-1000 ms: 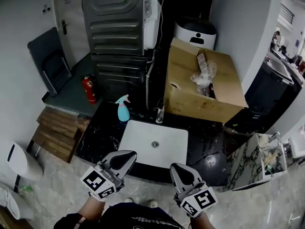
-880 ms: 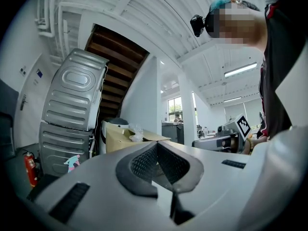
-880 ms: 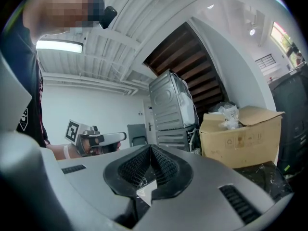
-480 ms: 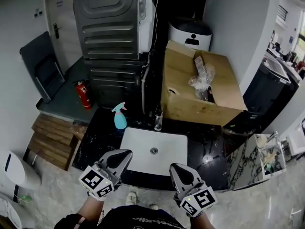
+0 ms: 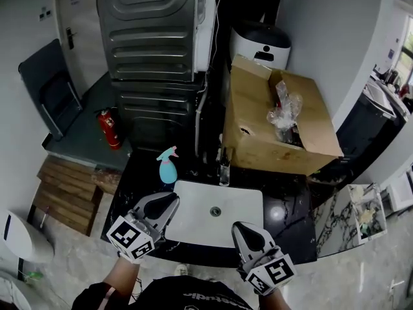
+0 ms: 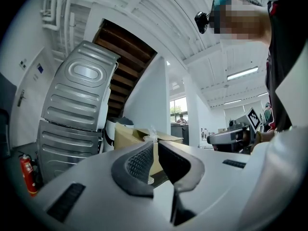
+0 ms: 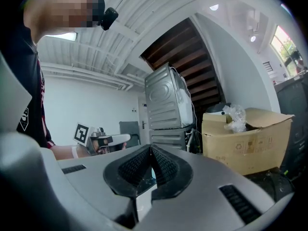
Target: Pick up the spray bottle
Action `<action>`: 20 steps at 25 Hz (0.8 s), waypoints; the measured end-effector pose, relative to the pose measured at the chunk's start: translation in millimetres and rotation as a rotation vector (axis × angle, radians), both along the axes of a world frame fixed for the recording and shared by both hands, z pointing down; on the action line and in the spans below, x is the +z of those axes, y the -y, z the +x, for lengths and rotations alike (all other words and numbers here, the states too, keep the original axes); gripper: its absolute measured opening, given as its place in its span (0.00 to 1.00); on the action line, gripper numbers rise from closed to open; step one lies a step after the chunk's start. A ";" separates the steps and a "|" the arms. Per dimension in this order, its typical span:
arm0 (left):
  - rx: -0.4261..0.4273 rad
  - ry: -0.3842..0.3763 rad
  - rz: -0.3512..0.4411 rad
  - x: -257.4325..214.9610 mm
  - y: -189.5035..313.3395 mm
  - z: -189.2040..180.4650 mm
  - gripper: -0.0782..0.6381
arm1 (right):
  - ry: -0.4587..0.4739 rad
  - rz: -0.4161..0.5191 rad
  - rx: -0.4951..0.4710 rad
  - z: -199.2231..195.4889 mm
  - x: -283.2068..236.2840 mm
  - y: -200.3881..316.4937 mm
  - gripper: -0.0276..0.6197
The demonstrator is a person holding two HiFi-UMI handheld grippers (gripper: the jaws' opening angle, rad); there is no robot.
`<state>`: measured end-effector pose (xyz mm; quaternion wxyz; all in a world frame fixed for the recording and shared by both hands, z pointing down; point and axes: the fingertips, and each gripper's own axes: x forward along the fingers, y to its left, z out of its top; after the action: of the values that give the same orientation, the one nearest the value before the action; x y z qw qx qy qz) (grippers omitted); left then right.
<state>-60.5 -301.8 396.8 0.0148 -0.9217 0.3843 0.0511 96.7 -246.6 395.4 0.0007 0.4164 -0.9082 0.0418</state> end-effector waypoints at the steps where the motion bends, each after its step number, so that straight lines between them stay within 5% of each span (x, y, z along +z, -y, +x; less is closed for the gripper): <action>1: 0.012 0.004 0.000 0.9 7.7 -4.8 0.16 | -0.002 -0.004 0.004 -4.6 1.4 4.6 0.10; 3: 0.029 0.013 0.007 2.1 22.4 -14.3 0.25 | -0.009 -0.016 0.016 -11.9 5.6 13.1 0.10; 10: 0.043 0.053 0.063 18.1 90.8 -44.3 0.34 | 0.024 -0.004 0.043 -34.2 2.6 44.9 0.10; 20: 0.032 0.104 0.035 92.6 194.0 -86.6 0.38 | -0.070 -0.110 0.058 -54.9 33.4 58.6 0.10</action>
<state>-147.1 -495.8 489.4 0.0501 -0.9287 0.3674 0.0103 41.7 -305.2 428.8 0.0540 0.4431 -0.8915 0.0772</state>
